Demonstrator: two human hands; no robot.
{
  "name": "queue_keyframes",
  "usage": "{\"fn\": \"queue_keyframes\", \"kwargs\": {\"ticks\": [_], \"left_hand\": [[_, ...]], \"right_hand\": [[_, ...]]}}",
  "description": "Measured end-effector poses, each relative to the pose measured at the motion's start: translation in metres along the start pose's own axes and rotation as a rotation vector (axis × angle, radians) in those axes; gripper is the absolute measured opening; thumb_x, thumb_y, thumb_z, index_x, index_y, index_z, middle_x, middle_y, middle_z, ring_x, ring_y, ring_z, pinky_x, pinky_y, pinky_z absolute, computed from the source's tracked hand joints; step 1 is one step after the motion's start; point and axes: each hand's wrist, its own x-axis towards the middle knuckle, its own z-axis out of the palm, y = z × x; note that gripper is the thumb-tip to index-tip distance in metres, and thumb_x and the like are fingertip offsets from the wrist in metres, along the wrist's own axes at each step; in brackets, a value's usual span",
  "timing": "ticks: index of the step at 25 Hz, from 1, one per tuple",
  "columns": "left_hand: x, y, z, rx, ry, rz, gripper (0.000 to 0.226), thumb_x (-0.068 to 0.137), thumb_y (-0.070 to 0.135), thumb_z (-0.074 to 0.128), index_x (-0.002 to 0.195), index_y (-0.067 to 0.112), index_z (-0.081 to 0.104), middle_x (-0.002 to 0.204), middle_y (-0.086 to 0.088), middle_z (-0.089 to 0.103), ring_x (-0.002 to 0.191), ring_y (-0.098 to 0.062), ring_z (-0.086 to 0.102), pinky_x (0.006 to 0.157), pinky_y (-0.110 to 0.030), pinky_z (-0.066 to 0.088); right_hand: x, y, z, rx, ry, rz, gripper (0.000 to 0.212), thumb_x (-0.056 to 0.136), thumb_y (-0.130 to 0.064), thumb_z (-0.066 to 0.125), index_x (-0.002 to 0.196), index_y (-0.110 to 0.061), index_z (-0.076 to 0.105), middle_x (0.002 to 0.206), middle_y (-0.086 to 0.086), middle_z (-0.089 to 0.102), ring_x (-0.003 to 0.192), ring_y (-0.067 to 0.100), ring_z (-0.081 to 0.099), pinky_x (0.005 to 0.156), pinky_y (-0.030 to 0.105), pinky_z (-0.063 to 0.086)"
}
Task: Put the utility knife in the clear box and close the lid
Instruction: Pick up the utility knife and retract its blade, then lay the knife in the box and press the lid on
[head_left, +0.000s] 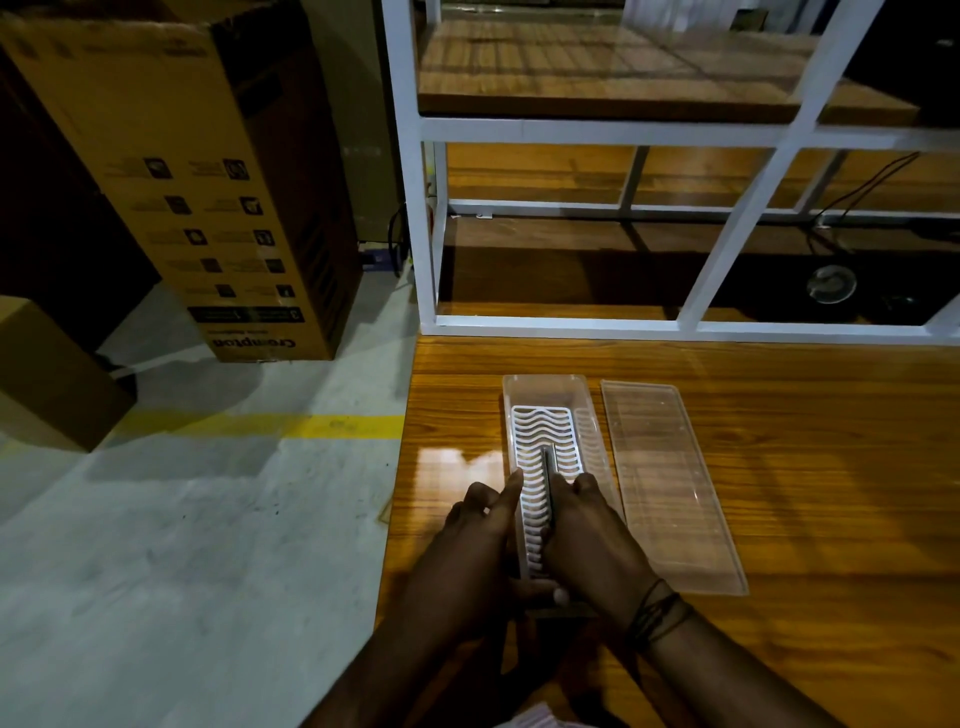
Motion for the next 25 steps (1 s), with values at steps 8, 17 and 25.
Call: {"fn": "queue_keyframes", "kwargs": {"ticks": [8, 17, 25], "left_hand": [[-0.001, 0.003, -0.002, -0.034, -0.057, 0.007, 0.136, 0.064, 0.061, 0.088, 0.160, 0.044, -0.007, 0.153, -0.004, 0.041, 0.136, -0.025, 0.048, 0.108, -0.041, 0.051], [-0.002, 0.001, 0.002, -0.045, -0.068, 0.016, 0.136, 0.065, 0.063, 0.086, 0.158, 0.049, -0.012, 0.150, -0.003, 0.047, 0.129, -0.023, 0.054, 0.104, -0.041, 0.053], [-0.003, 0.003, 0.001, -0.176, -0.057, 0.053, 0.137, 0.065, 0.056, 0.090, 0.152, 0.059, -0.016, 0.149, 0.007, 0.058, 0.125, -0.012, 0.062, 0.102, -0.034, 0.055]], "right_hand": [[0.012, 0.016, 0.032, -0.112, -0.102, 0.138, 0.071, 0.082, -0.038, 0.047, 0.149, -0.014, 0.038, 0.144, 0.014, 0.048, 0.113, 0.026, 0.061, 0.086, 0.031, 0.055], [-0.002, 0.001, -0.003, 0.012, 0.116, 0.011, 0.053, 0.087, -0.023, 0.064, 0.137, -0.007, 0.058, 0.127, 0.020, 0.059, 0.109, 0.041, 0.062, 0.090, 0.043, 0.058], [-0.013, 0.072, -0.040, -0.009, 0.160, 0.620, 0.079, 0.084, -0.059, 0.060, 0.147, -0.015, 0.041, 0.143, 0.019, 0.044, 0.129, 0.045, 0.043, 0.105, 0.054, 0.042]]}}
